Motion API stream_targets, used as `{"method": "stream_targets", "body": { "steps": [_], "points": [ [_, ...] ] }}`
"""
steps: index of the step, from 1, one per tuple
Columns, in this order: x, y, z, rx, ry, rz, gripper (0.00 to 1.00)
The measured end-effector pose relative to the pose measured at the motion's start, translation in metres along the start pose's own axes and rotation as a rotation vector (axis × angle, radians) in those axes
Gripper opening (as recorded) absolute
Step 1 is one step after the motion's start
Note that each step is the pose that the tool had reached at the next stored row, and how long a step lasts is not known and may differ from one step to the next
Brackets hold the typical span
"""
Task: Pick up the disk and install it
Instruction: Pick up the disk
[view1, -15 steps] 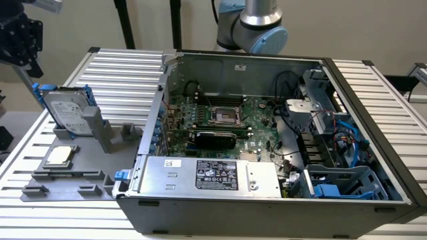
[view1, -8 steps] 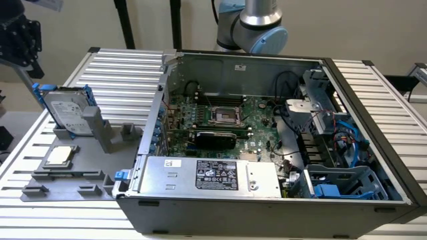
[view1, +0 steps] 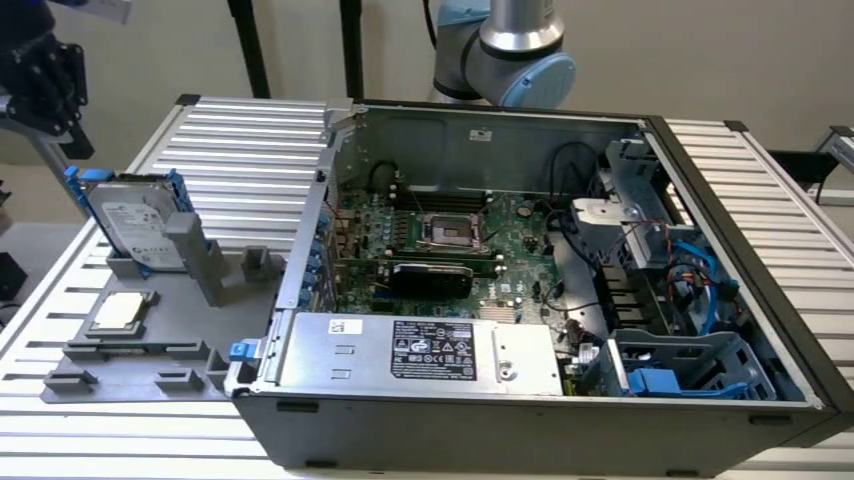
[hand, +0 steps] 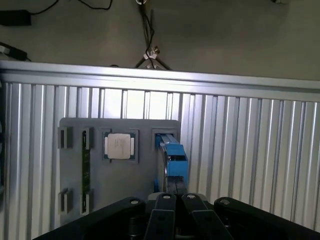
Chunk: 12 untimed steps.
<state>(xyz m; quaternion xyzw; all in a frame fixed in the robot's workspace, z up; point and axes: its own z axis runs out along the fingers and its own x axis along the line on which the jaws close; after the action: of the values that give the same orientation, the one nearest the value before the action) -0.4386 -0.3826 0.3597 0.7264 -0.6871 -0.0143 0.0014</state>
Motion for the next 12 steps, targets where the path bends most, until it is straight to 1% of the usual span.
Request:
{"method": "stream_targets", "body": {
  "steps": [3, 6, 7, 9, 10, 11, 12],
  "points": [
    [-0.0001, -0.0003, 0.0020, -0.0003, -0.0023, -0.010, 0.12],
    [-0.0003, -0.0004, 0.0035, -0.0001, -0.0058, -0.014, 0.30],
    [-0.0002, -0.0005, 0.0039, 0.0000, -0.0076, -0.015, 0.30],
    [-0.0003, -0.0008, 0.0050, 0.0005, -0.0120, -0.015, 0.42],
    [-0.0003, -0.0009, 0.0057, 0.0007, -0.0143, -0.015, 0.42],
    [-0.0003, -0.0010, 0.0068, 0.0009, -0.0166, -0.015, 0.48],
    [-0.0003, -0.0011, 0.0083, 0.0010, -0.0186, -0.015, 0.48]
  ]
}}
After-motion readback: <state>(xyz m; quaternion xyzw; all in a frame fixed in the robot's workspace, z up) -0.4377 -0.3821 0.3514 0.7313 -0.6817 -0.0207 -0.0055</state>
